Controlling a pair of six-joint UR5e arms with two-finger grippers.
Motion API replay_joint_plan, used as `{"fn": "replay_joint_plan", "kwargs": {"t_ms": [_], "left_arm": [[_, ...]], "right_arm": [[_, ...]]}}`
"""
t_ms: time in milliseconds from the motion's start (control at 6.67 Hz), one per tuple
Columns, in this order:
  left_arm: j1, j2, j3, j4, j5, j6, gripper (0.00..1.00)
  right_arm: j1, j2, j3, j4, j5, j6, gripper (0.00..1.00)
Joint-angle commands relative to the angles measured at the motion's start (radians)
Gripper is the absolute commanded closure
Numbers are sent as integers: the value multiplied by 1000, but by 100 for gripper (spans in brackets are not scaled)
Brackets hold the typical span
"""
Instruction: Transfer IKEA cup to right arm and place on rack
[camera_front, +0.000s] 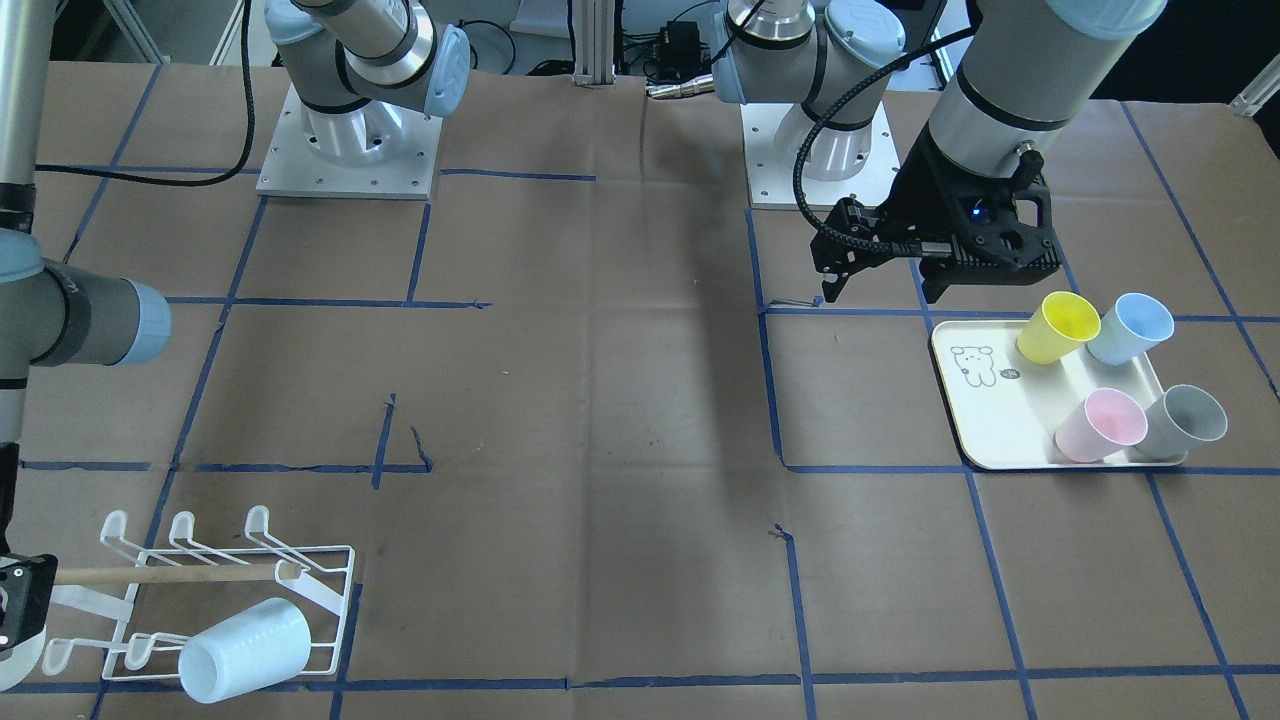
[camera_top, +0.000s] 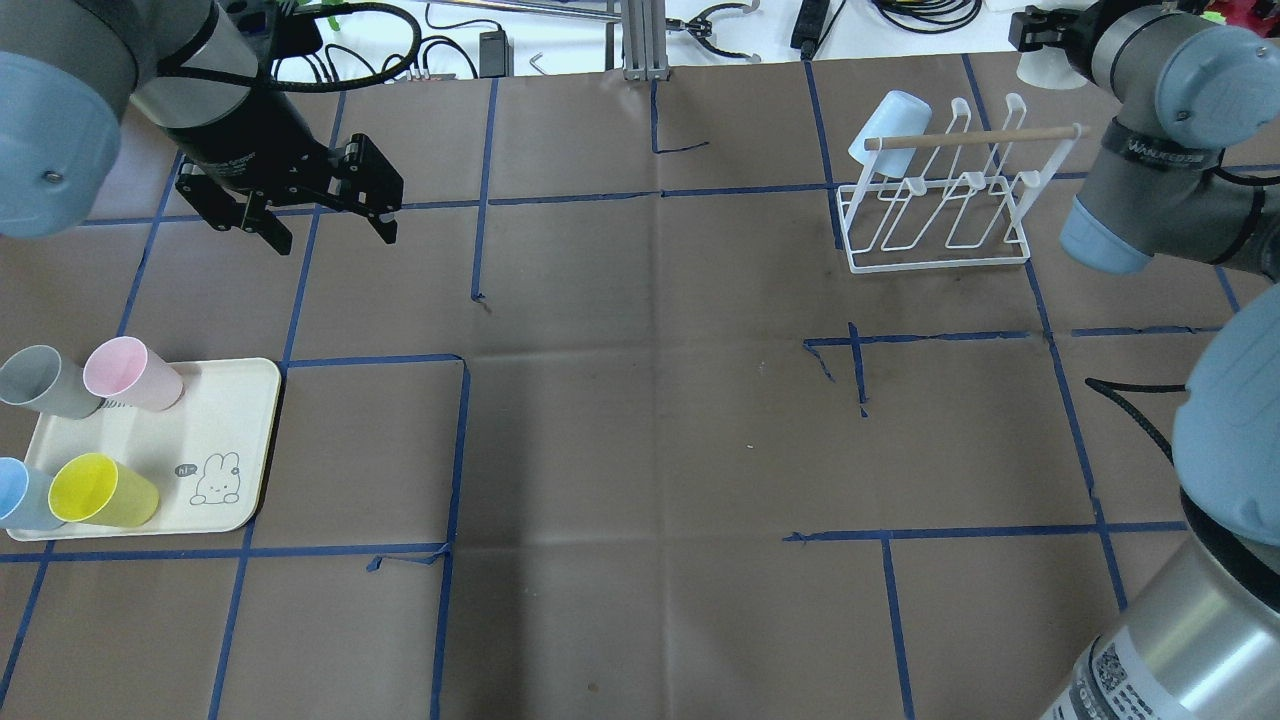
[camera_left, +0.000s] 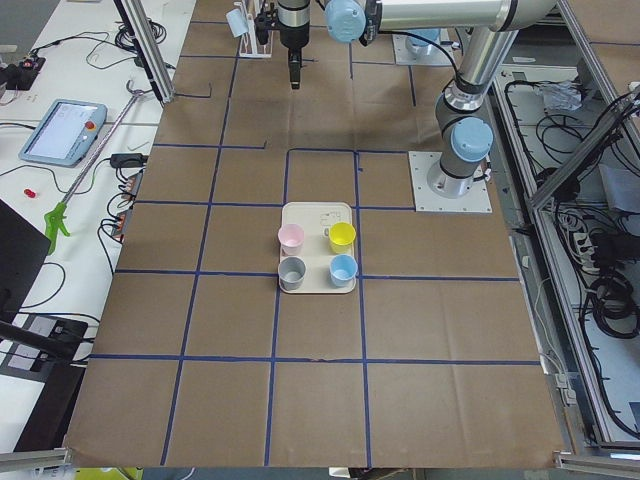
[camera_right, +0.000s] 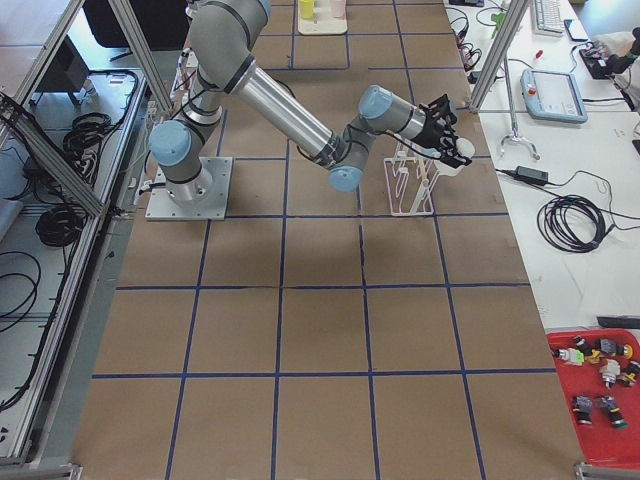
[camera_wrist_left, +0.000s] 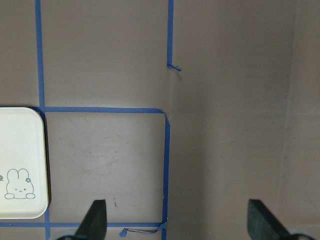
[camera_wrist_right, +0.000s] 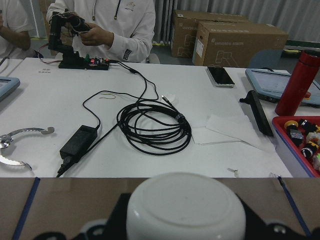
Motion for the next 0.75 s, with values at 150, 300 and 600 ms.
{"fn": "replay_joint_plan", "kwargs": {"t_ms": [150,300,600], "left_arm": [[-14,4,-3,0,19,-17,0],[-14,4,-4,8,59,-17,0],[-14,5,-4,9,61,-17,0]], "right_arm": [[8,16,0,-19,-17,1,87],[11,35,-2,-47,-17,2,87],[21,52,-2,-51,-15,5,87]]}}
